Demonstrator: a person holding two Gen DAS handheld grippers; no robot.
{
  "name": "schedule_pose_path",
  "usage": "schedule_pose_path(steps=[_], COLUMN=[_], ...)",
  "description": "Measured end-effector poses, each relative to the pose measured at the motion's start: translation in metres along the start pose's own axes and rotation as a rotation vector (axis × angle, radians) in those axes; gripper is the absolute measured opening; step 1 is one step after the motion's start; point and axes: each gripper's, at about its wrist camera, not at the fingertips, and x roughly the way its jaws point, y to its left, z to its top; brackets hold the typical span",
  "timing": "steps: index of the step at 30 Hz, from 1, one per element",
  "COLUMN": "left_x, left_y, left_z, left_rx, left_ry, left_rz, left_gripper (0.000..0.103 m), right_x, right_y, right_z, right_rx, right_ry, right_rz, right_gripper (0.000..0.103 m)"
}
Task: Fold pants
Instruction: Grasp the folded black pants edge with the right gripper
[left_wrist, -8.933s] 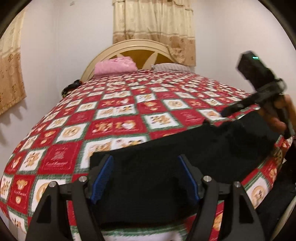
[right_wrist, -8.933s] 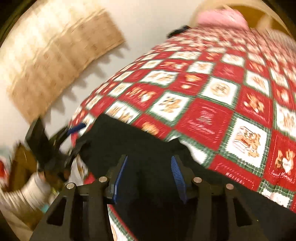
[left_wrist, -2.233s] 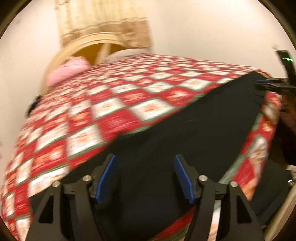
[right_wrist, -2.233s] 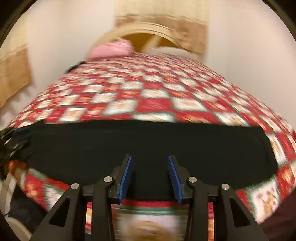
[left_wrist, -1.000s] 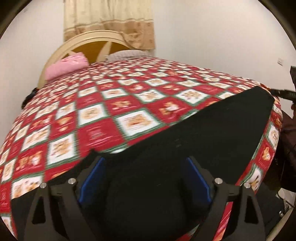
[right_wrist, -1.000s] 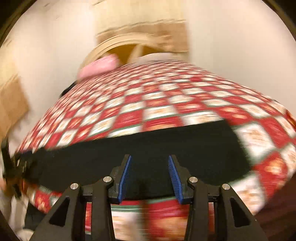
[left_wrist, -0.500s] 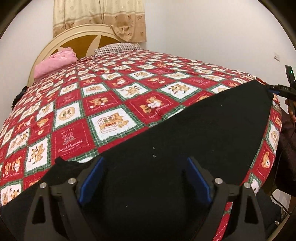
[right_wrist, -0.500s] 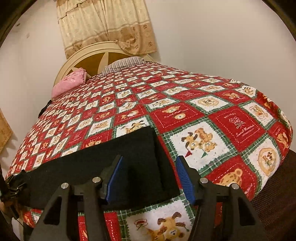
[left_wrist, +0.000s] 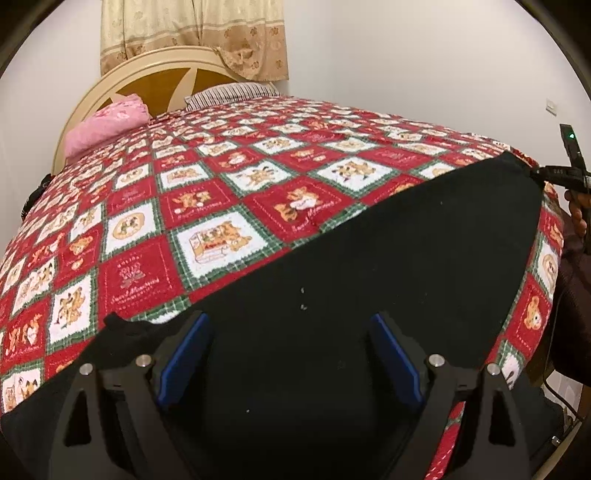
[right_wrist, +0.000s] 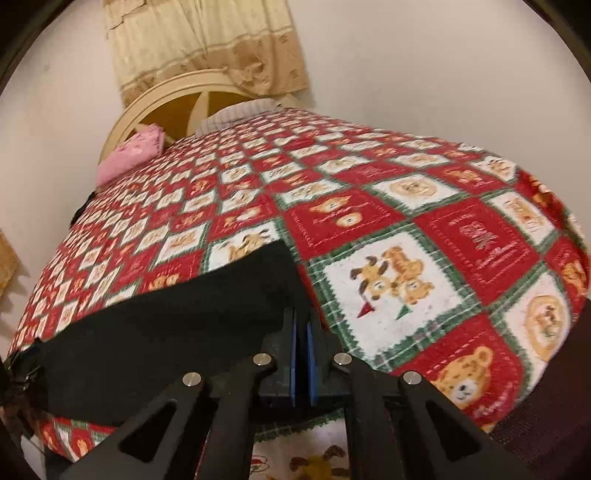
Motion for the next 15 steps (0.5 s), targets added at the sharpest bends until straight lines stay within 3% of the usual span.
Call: schedule_pose_path(steps=[2, 3, 4, 8, 9, 10, 11, 15], left_x=[-0.002, -0.003, -0.005, -0.01, -0.01, -0.009, -0.007, -0.001], left_y=[0.001, 0.001, 0.002, 0.004, 0.005, 0.006, 0.008, 0.011], left_z=[-0.001, -0.001, -0.001, 0.0, 0.0, 0.0, -0.001, -0.004], left_rx=[-0.007, -0.008, -0.009, -0.014, -0.015, -0.016, -0.018, -0.029], left_ry=[-0.004, -0.006, -0.009, -0.025, -0.024, -0.022, -0.018, -0.001], left_rz=[-0.01, -0.011, -0.01, -0.004, 0.0, 0.004, 0.007, 0.006], left_gripper=[0.091, 0.091, 0.091, 0.091, 0.091, 0.091, 0.091, 0.091], right_x=[-0.003, -0.006, -0.01, -0.019, -0.019, -0.017, -0.015, -0.007], right_y=[0.002, 0.001, -0.002, -0.014, -0.018, -0.02, -0.021, -0.021], right_z=[0.001, 0.002, 0.003, 0.004, 0.003, 0.001, -0.002, -0.007], right_rx=[-0.01, 0.001, 0.019, 0.074, 0.093, 0.117, 0.128, 0.135], right_ry=[-0.004, -0.005, -0.012, 0.001, 0.013, 0.033, 0.052, 0.052], right_rz=[0.003, -0.001, -0.001, 0.007, 0.027, 0.071, 0.098, 0.084], right_gripper=[0.023, 0.048, 0.057, 0.057, 0.054, 0.044, 0.043, 0.043])
